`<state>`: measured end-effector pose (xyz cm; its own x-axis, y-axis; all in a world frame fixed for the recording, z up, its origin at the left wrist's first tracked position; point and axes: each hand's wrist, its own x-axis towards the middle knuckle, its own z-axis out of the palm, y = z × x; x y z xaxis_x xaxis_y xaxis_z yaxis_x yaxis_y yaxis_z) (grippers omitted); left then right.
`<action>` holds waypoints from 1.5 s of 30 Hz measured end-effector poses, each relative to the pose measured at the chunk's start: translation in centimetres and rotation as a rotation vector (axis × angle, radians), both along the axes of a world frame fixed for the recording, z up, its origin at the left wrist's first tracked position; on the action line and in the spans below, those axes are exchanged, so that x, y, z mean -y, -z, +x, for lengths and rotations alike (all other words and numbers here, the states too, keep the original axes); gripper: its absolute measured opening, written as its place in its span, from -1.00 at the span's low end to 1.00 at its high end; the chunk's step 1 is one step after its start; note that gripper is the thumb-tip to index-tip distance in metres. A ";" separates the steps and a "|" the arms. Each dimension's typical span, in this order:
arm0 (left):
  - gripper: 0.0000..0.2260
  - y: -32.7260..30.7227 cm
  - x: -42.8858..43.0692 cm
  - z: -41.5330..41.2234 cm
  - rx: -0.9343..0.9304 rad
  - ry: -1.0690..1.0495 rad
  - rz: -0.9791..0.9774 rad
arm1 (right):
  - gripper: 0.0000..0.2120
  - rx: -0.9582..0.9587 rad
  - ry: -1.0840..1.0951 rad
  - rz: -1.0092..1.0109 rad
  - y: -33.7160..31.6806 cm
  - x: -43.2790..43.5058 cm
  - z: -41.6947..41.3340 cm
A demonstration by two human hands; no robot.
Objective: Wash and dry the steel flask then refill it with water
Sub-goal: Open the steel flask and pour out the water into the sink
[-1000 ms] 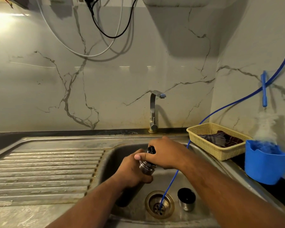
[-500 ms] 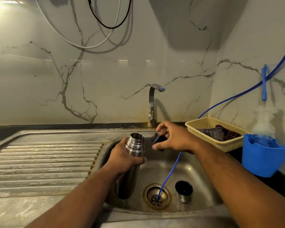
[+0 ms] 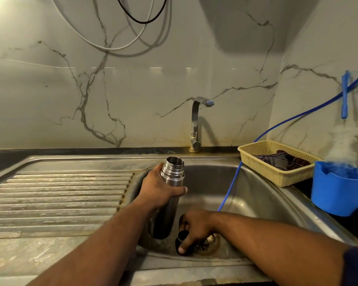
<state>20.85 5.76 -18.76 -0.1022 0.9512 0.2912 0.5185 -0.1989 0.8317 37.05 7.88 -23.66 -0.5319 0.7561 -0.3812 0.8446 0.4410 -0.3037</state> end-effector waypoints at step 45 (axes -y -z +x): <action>-0.67 -1.6 -0.2 -2.0 0.013 -0.002 -0.011 | -0.05 -0.155 0.253 0.856 -5.7 -1.8 9.0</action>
